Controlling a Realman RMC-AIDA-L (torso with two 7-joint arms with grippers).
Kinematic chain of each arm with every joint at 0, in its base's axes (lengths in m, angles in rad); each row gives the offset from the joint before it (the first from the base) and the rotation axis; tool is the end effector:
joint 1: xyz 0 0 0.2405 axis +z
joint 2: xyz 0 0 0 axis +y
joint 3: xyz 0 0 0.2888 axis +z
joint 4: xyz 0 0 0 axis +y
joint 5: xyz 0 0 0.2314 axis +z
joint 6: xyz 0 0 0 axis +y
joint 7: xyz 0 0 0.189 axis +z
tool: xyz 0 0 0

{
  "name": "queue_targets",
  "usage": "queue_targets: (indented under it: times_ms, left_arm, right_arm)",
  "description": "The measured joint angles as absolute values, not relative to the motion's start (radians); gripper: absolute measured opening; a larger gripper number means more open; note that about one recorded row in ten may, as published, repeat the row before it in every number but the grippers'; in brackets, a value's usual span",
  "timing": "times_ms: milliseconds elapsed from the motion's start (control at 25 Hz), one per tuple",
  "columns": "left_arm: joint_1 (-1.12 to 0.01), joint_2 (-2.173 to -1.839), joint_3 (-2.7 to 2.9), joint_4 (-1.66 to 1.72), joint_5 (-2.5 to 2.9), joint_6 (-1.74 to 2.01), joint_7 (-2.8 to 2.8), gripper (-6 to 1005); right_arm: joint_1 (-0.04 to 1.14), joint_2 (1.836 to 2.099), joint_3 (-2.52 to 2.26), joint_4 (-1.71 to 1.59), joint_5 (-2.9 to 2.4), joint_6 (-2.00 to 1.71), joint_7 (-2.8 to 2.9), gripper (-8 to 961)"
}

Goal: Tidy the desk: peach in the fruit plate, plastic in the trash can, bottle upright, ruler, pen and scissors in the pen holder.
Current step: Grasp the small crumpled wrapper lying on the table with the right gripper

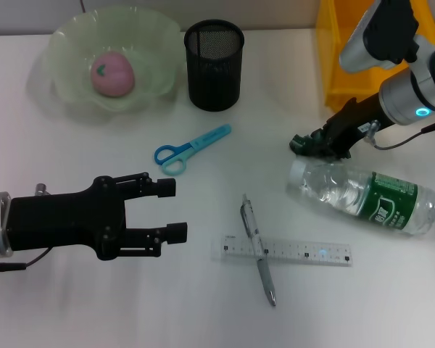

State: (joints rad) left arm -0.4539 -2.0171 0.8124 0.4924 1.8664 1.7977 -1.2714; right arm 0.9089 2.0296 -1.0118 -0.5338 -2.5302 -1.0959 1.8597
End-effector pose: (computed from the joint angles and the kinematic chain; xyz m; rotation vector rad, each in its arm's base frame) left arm -0.2847 0.3077 -0.0562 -2.8982 -0.6258 -0.9772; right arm 0.2632 0.4807 -0.0924 -2.7187 0.5777 -0.3375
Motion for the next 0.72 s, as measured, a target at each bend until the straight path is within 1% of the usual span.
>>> queue_targets:
  times_ms: [120,240,320,480,520,680,720]
  left_arm:
    - [-0.456,-2.016,0.813,0.492,1.865,1.798,-1.273,828]
    - [-0.458,-2.015,0.813,0.492,1.863,1.799,-1.273,828]
    - [-0.459,-2.014,0.813,0.493,1.862,1.800,-1.274,828]
    - [-0.463,-2.012,0.812,0.494,1.861,1.799,-1.279,828]
    - [-0.464,-2.012,0.812,0.494,1.861,1.800,-1.280,828]
    - [-0.469,-2.011,0.811,0.494,1.861,1.800,-1.282,828]
    - [-0.473,-2.010,0.811,0.494,1.861,1.800,-1.283,828]
  right_arm:
    - [0.888,2.030,-1.003,-0.582,-2.509,-1.131,1.860,254]
    - [0.860,2.029,-1.001,-0.631,-2.460,-1.167,1.859,215]
    - [0.820,2.025,-1.001,-0.688,-2.386,-1.208,1.854,189]
    - [0.723,2.013,-0.990,-0.797,-2.187,-1.287,1.818,95]
    - [0.675,2.009,-0.961,-0.827,-2.092,-1.317,1.775,71]
    - [0.640,2.002,-0.927,-0.834,-2.020,-1.331,1.742,13]
    - [0.644,1.993,-0.929,-0.819,-2.030,-1.328,1.752,-1]
